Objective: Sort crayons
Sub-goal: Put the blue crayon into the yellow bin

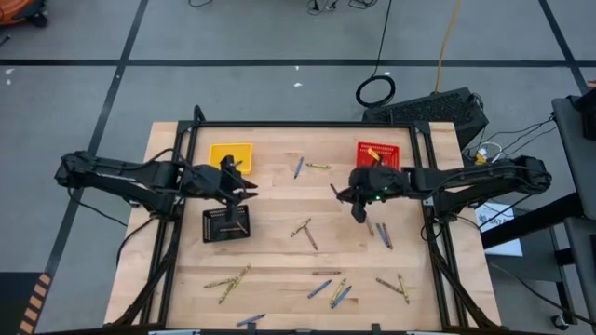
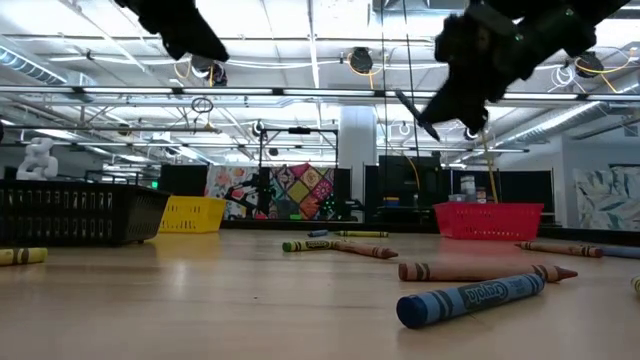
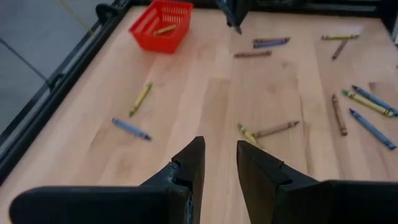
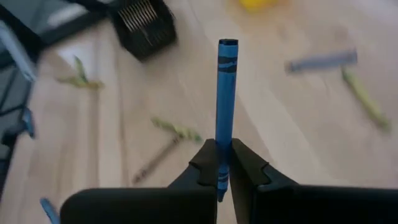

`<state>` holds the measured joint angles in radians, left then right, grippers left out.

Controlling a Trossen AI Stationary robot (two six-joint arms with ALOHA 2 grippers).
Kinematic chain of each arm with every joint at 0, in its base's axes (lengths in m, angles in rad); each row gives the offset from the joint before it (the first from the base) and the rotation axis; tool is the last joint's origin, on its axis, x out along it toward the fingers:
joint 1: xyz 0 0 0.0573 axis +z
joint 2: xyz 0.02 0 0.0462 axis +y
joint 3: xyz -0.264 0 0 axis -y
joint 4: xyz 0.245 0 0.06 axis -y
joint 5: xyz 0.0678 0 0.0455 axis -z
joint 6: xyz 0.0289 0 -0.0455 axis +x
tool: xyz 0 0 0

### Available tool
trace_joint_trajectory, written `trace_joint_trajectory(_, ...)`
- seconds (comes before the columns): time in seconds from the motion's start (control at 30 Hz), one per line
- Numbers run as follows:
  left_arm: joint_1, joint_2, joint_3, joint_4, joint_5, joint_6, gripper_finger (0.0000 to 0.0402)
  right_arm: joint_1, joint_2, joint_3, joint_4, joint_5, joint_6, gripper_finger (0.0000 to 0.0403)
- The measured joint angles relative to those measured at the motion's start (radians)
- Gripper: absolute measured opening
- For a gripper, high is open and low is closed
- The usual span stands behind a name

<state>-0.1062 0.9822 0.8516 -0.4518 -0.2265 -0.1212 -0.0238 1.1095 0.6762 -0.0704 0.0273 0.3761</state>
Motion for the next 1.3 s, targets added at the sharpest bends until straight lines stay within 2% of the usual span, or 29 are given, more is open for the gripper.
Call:
trace_joint_trajectory(0.2,0.0,0.052,0.0,0.119,0.02,0.027,0.0093,0.0,0.0,0.001,0.215,-0.002,-0.132,0.0)
trace_joint_trajectory(0.37,0.001,0.127,0.0,0.282,0.043,0.09,0.0093,0.0,0.0,0.002,0.311,-0.004,-0.199,0.0)
trace_joint_trajectory(0.57,0.025,0.217,0.0,0.41,0.065,0.11,0.0093,0.0,0.0,0.002,0.371,-0.009,-0.239,0.0)
trace_joint_trajectory(0.77,0.055,0.288,0.0,0.525,0.098,0.104,0.0093,0.002,0.015,0.002,0.444,-0.083,-0.262,0.0)
trace_joint_trajectory(1.0,0.084,0.337,0.0,0.678,0.198,0.104,0.0093,0.006,0.038,0.002,0.464,-0.085,-0.284,0.0)
trace_joint_trajectory(1.3,0.106,0.38,0.0,0.825,0.258,0.101,0.0093,0.006,0.052,0.002,0.488,-0.089,-0.284,0.0)
